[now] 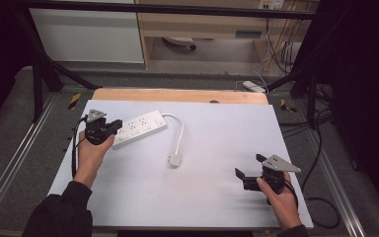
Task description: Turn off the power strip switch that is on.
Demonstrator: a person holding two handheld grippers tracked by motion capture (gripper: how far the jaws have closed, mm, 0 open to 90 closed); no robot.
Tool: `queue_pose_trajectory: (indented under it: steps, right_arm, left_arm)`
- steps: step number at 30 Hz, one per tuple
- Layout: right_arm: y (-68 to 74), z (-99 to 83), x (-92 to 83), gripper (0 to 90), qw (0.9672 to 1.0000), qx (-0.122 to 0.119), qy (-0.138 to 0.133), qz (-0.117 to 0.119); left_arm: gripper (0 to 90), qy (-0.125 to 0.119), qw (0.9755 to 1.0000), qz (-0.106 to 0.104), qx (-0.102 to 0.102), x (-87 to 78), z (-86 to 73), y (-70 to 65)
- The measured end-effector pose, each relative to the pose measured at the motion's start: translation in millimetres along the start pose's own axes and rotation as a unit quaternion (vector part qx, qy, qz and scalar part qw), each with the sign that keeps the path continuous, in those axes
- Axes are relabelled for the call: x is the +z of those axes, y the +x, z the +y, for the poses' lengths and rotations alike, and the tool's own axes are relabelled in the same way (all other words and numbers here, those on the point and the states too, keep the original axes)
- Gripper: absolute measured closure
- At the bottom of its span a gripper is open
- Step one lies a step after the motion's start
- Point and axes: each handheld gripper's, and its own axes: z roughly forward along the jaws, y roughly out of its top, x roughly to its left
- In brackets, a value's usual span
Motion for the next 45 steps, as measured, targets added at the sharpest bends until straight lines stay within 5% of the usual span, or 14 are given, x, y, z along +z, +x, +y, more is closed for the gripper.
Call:
queue_pose_trajectory:
  steps: [45]
  right_arm:
    - [1.6,-0.6,1.1,2.6,1.0,0.0,0.003,0.001]
  left_arm:
    - [90.0,0.032,0.9995,0.0,-0.004,15.7,-31.3,7.1]
